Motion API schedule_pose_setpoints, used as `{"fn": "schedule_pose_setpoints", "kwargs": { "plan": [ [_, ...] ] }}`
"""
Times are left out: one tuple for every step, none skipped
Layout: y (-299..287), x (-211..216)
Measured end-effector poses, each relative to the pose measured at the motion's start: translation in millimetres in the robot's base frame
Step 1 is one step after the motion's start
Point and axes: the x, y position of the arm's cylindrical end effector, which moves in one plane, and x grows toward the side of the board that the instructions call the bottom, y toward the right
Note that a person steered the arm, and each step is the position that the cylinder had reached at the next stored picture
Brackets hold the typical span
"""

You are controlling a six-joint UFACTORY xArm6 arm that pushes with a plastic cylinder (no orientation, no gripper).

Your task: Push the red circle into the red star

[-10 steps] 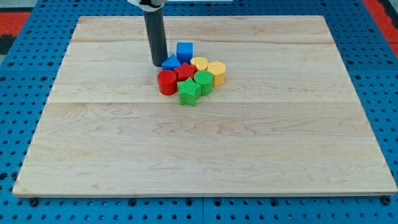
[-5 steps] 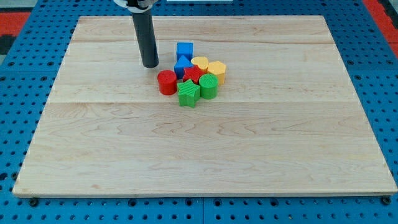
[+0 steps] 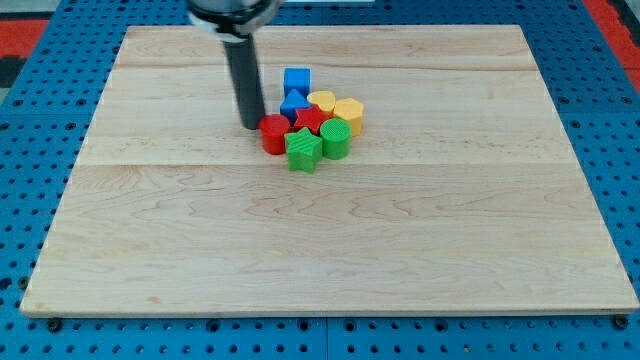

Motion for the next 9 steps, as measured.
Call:
{"fn": "schedule_pose_setpoints", "kwargs": {
  "plan": [
    [5.0,-0.1],
    [4.7,-0.1],
    [-31.2,0.4],
    [-37.1,37.1],
    [-34.6,78.3],
    [-31.3,80.0],
    [-24.5,73.8],
    [-19.4,48.8],
    [-12.9,38.8]
  ]
}}
